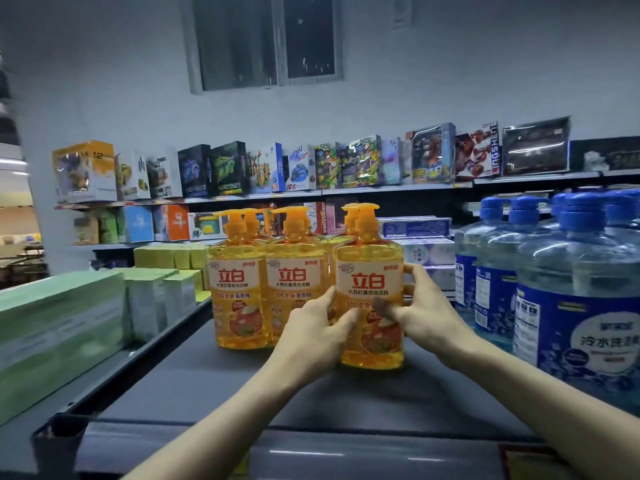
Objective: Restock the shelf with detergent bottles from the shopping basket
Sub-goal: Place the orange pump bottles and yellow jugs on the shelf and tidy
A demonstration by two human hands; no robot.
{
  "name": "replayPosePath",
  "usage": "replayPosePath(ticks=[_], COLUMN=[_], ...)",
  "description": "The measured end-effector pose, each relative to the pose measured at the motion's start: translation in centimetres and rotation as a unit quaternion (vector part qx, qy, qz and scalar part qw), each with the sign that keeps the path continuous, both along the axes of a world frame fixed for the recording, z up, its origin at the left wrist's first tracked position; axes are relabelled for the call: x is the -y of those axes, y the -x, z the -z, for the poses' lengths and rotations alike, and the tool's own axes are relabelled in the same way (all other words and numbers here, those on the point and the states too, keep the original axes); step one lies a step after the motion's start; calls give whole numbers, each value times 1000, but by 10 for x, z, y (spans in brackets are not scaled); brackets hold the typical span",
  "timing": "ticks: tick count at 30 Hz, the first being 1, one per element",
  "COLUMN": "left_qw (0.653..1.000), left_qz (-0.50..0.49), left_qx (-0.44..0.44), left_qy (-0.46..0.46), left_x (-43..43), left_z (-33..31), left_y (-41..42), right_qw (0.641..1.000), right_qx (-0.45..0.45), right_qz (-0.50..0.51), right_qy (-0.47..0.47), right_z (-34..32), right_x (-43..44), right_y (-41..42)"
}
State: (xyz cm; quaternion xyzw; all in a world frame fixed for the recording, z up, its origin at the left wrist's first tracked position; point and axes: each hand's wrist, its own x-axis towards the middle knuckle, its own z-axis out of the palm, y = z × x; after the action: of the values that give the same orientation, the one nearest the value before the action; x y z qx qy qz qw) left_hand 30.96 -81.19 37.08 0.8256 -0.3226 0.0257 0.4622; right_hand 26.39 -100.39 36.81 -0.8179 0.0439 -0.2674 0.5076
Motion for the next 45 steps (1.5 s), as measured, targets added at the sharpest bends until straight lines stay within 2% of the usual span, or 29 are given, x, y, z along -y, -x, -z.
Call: replayPosePath(ticks=[5,11,21,31,33,35,37,41,45], left_qw=[998,994,994,991,990,985,975,959,954], left_qz=[-5,15,19,3,-3,-6,-9,-11,1], left_qx=[5,-1,16,49,54,64,82,90,102], left_qy=[-70,-107,-108,-121,-131,-163,-206,-267,-282], left_x=[-7,-5,-10,-5,-7,-11,-17,-28,-39], left_z=[10,12,17,13,13,12,12,17,23], left_y=[-6,-8,-27,-27,-25,-21,-19,-11,1], right_qw=[1000,998,997,989,969,933,906,878,854], right_qx=[-15,-32,-27,-37,-72,-116,-144,-210,-250], right_qz=[20,46,60,92,139,191,216,207,196], right_qy=[4,28,35,109,192,282,335,376,413], right_z=[-4,-11,-8,-4,-1,-2,-4,-7,2], right_x=[-3,-6,-7,-16,-19,-24,-28,-39,-56], right_y=[-11,-26,-37,-29,-27,-22,-16,7,39])
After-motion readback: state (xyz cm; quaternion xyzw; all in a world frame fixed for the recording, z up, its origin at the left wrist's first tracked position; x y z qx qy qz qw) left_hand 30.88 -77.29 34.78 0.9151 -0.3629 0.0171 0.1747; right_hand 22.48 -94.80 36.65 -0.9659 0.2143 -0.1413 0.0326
